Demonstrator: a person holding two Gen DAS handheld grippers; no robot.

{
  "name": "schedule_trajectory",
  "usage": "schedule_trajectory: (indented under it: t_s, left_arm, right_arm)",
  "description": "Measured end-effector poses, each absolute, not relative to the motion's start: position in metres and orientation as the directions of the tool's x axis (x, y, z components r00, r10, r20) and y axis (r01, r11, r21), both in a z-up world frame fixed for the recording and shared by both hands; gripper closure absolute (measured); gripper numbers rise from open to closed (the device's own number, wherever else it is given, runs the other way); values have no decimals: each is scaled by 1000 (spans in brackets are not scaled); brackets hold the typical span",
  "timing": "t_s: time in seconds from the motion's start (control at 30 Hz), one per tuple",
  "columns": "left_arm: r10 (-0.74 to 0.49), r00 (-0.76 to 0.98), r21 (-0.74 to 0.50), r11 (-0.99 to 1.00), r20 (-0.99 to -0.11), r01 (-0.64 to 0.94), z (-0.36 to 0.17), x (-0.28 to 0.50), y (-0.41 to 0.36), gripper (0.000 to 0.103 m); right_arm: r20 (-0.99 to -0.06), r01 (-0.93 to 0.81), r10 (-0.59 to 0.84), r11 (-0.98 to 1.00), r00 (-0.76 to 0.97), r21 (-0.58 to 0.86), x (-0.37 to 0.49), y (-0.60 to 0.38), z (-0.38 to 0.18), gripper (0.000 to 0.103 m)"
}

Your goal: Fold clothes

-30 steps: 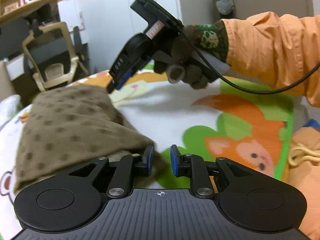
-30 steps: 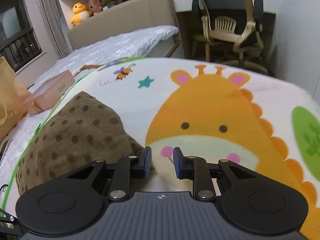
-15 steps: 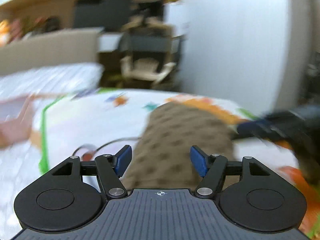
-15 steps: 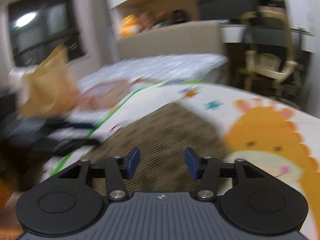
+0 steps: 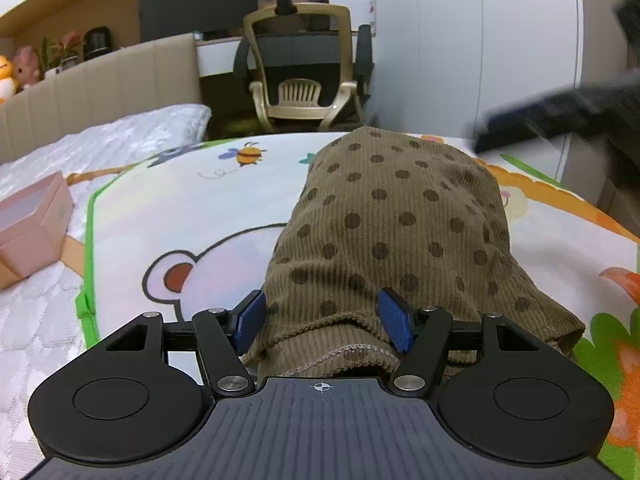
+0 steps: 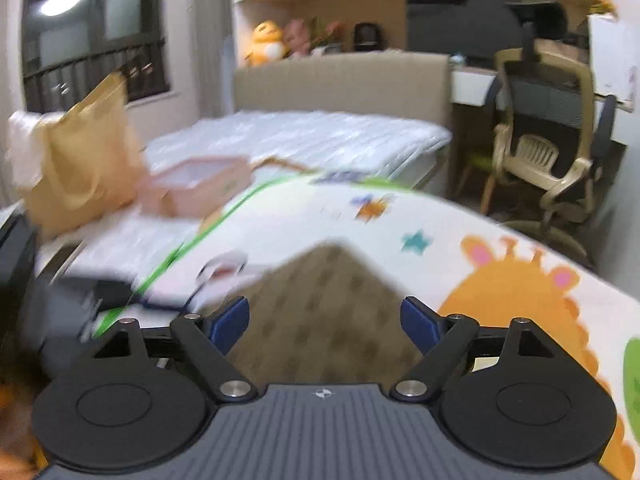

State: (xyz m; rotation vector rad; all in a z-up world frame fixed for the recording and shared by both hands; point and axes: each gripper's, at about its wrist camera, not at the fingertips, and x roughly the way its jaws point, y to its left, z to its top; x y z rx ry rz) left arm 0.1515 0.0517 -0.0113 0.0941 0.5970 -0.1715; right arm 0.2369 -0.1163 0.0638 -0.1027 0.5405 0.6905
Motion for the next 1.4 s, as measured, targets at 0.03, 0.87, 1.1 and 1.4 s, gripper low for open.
schedule_trajectory:
  t_s: [0.03, 0.87, 1.1, 1.4]
  left_arm:
    - [-135, 813, 36, 981, -567, 188, -11, 151, 52, 35]
    - [-160, 811, 23, 978, -563, 209, -16, 143, 48, 31]
    - [-186, 795, 13, 971, -578, 237, -14, 131, 31, 31]
    - [-448, 680, -105, 869, -580, 483, -9, 83, -19, 19]
  right_arm:
    - [-504, -619, 572, 780, 648, 89, 247, -109, 64, 19]
    - [-643, -378, 360, 918, 676, 117, 243, -173, -18, 19]
    - [-584, -412, 420, 898, 695, 155, 203, -194, -3, 19]
    - [-533, -477, 454, 872, 714, 104, 168, -198, 10, 16]
